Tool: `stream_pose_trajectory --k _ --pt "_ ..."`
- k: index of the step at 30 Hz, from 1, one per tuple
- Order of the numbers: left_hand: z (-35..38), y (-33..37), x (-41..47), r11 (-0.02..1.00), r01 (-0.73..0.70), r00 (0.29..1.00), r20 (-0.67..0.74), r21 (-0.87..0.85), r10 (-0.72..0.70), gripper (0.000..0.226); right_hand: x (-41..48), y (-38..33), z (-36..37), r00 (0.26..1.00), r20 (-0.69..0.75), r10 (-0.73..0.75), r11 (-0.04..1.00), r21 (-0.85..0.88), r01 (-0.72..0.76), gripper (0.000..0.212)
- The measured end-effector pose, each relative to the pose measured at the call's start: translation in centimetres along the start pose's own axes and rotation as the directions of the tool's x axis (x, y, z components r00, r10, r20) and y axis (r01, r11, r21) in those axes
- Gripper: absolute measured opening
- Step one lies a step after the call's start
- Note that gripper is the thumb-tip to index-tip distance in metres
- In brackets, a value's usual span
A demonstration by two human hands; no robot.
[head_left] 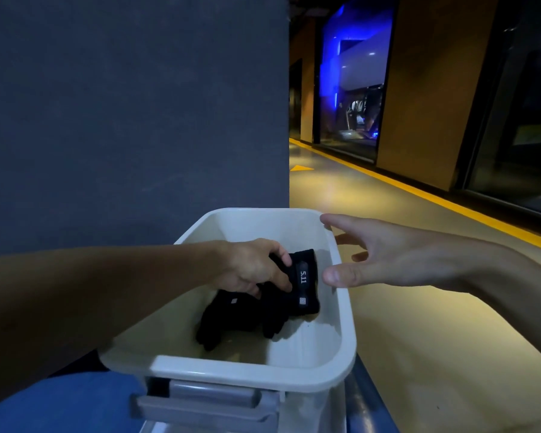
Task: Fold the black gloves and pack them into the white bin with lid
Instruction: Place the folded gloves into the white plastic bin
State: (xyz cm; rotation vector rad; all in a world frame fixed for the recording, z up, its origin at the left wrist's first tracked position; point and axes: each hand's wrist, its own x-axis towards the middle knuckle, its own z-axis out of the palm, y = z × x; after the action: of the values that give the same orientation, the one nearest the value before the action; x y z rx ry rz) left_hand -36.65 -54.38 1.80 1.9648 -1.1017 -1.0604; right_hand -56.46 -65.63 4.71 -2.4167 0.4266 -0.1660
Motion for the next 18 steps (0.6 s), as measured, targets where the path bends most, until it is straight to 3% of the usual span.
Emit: stream_pose_trajectory --k 2,5,7,11,15,18 --pt "0.2 -0.3 0.2 0.998 -0.023 1.0 -0.006 0.063 0.023 0.035 -0.8 -1.0 -0.2 0.998 0.065 0.01 0.998 0.062 -0.014 0.133" --pt "0.6 -0.8 0.4 0.966 -0.074 0.994 -0.061 0.25 0.092 0.037 -1.0 -1.3 0.0 0.998 0.052 0.024 0.996 0.085 -0.028 0.136" --pt "0.7 -0.9 0.6 0.901 -0.077 0.982 -0.126 0.427 0.143 0.039 -1.0 -1.2 0.0 0.998 0.056 0.02 0.996 0.082 -0.025 0.135" --pt "1.0 -0.7 0.4 0.779 -0.093 0.954 -0.168 0.621 0.248 0.043 -0.9 -1.1 -0.1 0.999 0.051 0.019 0.997 0.079 -0.023 0.136" --pt "0.8 -0.4 0.2 0.552 -0.147 0.913 -0.103 0.821 0.396 0.047 -0.9 -1.0 0.1 0.999 0.044 0.026 0.997 0.078 -0.03 0.139" --pt "-0.1 -0.2 0.3 0.543 -0.248 0.927 0.034 0.802 0.373 0.059 -0.4 -0.5 0.4 0.998 -0.054 0.015 1.0 0.0 -0.015 0.142"
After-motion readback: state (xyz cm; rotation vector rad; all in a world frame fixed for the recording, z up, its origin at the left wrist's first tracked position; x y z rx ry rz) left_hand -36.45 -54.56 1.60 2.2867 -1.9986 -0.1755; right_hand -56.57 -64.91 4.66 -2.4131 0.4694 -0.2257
